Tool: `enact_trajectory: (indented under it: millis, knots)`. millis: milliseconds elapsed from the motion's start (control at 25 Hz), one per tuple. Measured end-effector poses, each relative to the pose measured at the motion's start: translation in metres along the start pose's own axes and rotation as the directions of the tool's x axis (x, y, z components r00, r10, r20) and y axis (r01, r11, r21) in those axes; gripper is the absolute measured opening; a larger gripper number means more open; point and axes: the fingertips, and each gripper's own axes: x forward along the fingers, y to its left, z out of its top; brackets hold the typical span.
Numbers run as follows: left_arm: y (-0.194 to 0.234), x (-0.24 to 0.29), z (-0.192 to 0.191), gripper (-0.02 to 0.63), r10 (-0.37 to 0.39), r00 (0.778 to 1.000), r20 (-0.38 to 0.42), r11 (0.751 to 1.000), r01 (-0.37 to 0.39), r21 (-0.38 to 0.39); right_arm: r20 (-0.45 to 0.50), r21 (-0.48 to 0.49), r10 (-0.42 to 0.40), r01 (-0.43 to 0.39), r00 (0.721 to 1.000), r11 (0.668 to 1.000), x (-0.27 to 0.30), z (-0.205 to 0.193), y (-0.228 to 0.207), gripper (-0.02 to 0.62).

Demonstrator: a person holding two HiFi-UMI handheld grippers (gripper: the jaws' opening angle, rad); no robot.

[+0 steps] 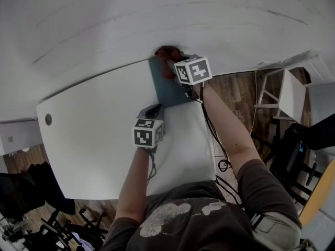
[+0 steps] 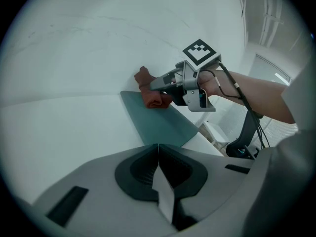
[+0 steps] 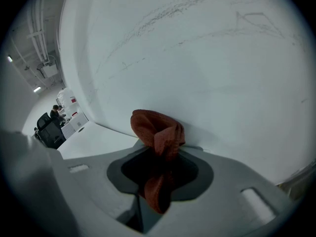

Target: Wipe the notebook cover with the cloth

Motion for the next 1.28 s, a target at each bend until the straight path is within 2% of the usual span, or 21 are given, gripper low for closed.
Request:
enact_trajectory:
  millis: [800,1280]
  knots:
    - [-0.001,0.0,-0.001,0.006,0.0,1.0,0.003,0.999,0.0,-0.042,0.021,0.106,-0.077,0.075,0.997,0.992,-0.03,-0.014,-0.047,0.107]
    - [-0.002,0.0,-0.001,0.006,-0.002,1.0,-0.011,0.999,0.002,-0.032,0.006,0.078,-0.133,0.132,0.991,0.988,-0.043,-0.022,-0.058,0.107]
